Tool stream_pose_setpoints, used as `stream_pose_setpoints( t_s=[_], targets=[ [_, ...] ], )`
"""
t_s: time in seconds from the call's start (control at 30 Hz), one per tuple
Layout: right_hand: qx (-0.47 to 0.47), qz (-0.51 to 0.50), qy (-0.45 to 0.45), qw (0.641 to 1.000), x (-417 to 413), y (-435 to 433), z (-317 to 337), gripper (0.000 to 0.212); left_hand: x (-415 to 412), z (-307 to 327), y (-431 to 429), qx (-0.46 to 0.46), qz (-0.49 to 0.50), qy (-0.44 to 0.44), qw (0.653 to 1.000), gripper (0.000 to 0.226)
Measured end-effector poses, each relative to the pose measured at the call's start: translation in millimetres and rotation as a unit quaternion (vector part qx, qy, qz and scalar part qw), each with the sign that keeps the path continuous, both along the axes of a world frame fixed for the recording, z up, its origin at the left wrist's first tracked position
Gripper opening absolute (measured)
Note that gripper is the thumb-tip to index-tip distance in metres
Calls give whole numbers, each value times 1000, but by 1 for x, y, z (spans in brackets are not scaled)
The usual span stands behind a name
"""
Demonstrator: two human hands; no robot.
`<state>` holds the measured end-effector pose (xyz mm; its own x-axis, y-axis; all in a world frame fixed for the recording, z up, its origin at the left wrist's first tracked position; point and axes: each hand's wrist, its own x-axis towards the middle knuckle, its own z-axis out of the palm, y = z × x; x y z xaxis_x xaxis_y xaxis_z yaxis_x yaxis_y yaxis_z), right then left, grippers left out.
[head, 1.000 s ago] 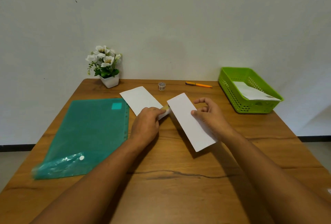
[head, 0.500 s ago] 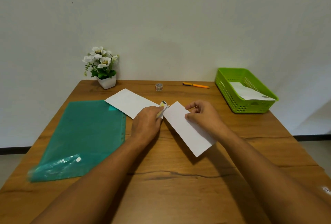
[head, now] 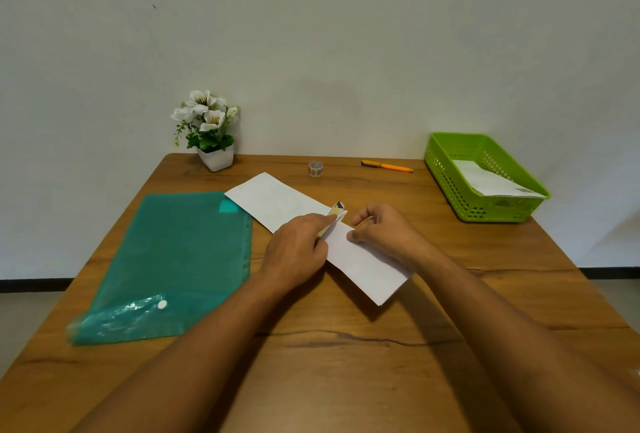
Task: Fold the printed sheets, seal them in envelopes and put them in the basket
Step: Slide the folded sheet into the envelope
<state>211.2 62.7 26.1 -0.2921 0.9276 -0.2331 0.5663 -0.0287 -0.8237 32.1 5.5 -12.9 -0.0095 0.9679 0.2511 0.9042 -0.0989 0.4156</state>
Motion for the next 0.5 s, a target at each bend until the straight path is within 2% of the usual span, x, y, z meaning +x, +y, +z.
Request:
stream_pose_setpoints(
  t_s=[0.2,0.4,0.5],
  targets=[
    [-26,-21,41,999,-6,7,-4,28,1,5,-8,17,-29,28,999,54],
    [-158,33,32,986,11,7,-10,46,-10,2,-2,13,-1,54,998,52],
    [-198,37,54,978,25,3,-12,46,-14,-2,4,-11,7,74,997,48]
  ],
)
